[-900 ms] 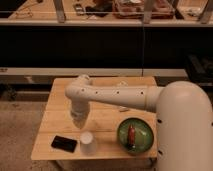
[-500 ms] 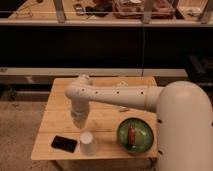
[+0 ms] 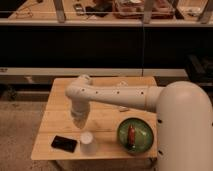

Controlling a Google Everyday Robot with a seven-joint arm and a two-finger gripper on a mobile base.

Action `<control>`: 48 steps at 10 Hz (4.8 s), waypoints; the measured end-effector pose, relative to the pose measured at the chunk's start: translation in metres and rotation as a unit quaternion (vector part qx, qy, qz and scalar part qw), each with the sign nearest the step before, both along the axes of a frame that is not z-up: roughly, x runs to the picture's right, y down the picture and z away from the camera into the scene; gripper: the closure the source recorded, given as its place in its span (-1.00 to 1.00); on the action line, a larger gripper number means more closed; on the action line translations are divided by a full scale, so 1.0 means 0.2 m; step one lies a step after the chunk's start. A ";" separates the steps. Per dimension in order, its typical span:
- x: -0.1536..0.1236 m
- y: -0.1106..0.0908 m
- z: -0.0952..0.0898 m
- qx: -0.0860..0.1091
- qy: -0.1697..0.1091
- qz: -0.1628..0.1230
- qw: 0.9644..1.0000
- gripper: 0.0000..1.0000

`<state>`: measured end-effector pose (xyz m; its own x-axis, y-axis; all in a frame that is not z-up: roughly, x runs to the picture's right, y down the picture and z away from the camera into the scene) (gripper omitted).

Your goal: Place the ceramic cup in the ceramic bowl

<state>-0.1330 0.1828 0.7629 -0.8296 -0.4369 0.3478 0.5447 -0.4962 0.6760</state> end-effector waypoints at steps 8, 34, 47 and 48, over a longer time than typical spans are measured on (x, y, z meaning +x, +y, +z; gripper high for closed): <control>0.00 0.00 0.00 0.000 0.000 0.000 1.000 0.86; 0.30 -0.02 -0.36 0.010 0.022 0.110 0.994 -0.60; 0.16 0.30 -0.19 0.038 -0.010 0.042 0.998 0.03; 0.15 0.31 -0.18 0.044 -0.019 0.042 0.998 0.19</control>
